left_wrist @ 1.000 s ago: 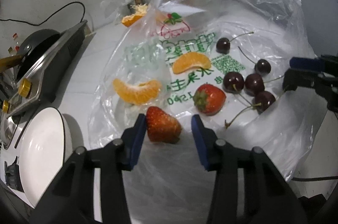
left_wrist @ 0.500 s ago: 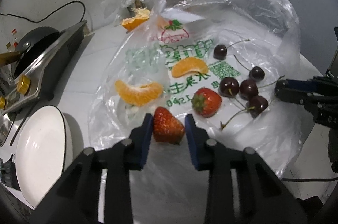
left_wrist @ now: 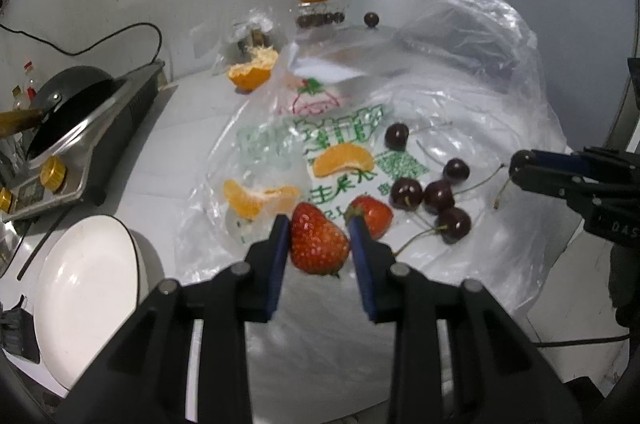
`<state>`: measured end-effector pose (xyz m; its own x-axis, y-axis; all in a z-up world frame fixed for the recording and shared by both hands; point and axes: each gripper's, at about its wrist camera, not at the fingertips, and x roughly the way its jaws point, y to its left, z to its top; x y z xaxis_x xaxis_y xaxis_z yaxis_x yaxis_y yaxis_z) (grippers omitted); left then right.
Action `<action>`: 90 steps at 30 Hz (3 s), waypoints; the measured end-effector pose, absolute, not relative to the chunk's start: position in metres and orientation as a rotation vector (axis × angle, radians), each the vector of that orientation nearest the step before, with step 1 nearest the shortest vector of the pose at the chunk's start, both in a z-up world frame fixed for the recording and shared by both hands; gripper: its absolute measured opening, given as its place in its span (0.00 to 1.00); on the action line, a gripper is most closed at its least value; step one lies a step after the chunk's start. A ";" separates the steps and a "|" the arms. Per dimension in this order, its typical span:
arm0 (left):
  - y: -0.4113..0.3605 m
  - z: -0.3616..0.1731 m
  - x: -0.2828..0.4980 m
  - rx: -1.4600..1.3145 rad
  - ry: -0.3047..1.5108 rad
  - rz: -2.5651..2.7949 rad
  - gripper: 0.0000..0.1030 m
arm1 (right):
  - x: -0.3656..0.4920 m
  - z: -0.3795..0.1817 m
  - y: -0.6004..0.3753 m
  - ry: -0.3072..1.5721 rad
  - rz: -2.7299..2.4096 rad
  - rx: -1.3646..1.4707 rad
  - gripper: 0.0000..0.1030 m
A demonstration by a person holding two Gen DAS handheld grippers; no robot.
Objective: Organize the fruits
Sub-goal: 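Grasp a red strawberry with the left tool while the right tool grasps a dark cherry, then carry the strawberry in the left tool and cherry in the right tool over the white plate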
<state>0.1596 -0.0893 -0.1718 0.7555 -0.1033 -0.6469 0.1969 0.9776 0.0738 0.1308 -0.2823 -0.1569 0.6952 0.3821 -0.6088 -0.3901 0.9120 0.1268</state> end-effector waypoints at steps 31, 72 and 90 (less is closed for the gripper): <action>-0.063 -0.124 0.118 0.095 0.546 -0.162 0.31 | 0.118 -0.109 -0.261 0.526 0.465 -0.005 0.30; 0.106 -0.151 0.078 -0.080 0.555 0.042 0.31 | 0.118 -0.097 -0.077 0.563 0.707 -0.167 0.30; 0.147 -0.181 0.075 -0.135 0.623 0.084 0.31 | 0.122 -0.132 0.003 0.670 0.832 -0.208 0.30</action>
<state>0.0751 0.1472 -0.1806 0.8092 0.0374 -0.5863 -0.1187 0.9878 -0.1008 0.1219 0.0032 -0.1315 0.4836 0.6145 -0.6233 -0.7404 0.6670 0.0831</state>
